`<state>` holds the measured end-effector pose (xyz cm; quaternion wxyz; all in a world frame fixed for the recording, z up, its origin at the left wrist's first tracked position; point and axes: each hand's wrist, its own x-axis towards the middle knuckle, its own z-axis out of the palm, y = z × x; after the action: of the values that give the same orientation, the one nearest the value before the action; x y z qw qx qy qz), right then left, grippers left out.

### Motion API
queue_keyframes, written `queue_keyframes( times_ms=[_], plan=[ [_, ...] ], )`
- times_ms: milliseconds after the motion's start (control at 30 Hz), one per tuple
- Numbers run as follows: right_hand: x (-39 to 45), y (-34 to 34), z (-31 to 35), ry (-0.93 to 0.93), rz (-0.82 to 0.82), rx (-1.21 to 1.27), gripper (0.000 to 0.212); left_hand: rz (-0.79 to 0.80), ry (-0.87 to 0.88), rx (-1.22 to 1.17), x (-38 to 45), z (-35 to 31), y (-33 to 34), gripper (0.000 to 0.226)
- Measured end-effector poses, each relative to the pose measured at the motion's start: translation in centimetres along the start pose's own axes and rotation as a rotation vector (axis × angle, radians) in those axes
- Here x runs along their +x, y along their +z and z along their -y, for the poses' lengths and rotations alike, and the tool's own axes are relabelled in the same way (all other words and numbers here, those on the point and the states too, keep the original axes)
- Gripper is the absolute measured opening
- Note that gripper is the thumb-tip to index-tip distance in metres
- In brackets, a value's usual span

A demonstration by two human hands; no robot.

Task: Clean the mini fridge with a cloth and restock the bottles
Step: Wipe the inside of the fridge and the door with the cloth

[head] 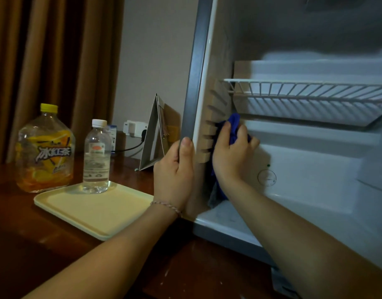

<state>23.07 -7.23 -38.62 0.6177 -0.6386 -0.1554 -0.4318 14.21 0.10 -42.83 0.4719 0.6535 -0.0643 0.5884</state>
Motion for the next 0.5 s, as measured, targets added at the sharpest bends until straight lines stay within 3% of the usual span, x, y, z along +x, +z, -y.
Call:
queue_keyframes(
  times_ms=[100,400,500],
  plan=[
    [1.4,-0.5,-0.9,0.045,0.107,-0.139,0.034,-0.013,0.015,0.008,0.0,0.0,0.0,0.039],
    [1.6,-1.9,0.0,0.136,0.155,-0.177,0.033,0.016,-0.001,0.022,0.0,-0.4,-0.1,0.039],
    [0.4,-1.8,0.1,0.126,0.126,-0.061,0.028,0.022,-0.018,0.020,0.0,-0.4,-0.1,0.040]
  ],
)
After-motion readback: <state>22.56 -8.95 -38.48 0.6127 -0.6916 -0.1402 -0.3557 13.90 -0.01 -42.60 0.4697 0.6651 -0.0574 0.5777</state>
